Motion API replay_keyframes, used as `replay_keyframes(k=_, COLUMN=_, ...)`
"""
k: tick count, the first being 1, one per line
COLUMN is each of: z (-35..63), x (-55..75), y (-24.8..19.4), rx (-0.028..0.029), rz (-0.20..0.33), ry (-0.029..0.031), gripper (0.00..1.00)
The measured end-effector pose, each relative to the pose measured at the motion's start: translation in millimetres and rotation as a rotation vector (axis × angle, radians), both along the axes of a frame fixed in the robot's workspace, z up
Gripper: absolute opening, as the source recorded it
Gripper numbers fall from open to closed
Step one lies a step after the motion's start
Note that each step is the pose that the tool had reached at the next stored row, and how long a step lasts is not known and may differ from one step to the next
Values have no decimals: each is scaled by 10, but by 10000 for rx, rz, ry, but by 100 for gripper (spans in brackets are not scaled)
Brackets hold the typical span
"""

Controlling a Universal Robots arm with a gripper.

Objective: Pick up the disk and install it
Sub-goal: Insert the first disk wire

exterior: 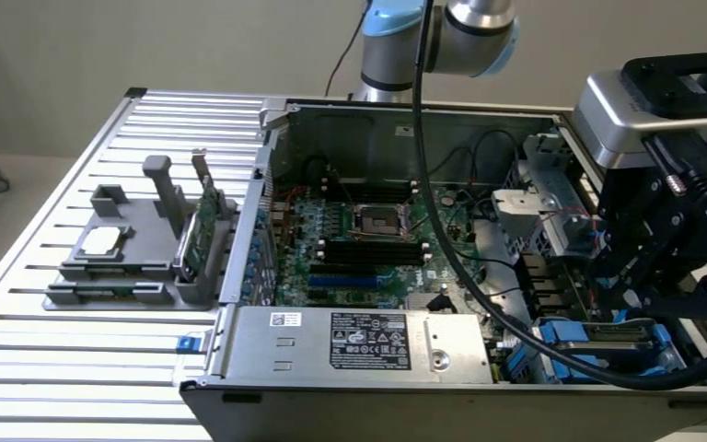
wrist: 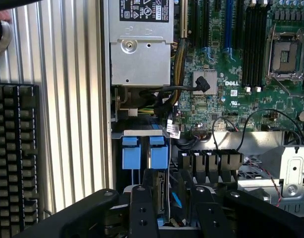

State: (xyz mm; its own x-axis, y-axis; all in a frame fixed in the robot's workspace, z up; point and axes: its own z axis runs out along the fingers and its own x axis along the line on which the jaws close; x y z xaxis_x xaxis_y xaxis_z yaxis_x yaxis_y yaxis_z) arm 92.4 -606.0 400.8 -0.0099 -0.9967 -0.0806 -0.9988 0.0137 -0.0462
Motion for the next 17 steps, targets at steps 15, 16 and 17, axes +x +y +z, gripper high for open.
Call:
replay_keyframes(k=15, z=-14, x=0, y=0, rx=2, rz=-2296, ry=2, gripper=34)
replay_keyframes(k=16, z=-16, x=0, y=0, rx=2, rz=-2471, ry=2, gripper=34)
replay_keyframes(k=17, z=-17, x=0, y=0, rx=2, rz=-2646, ry=2, gripper=34)
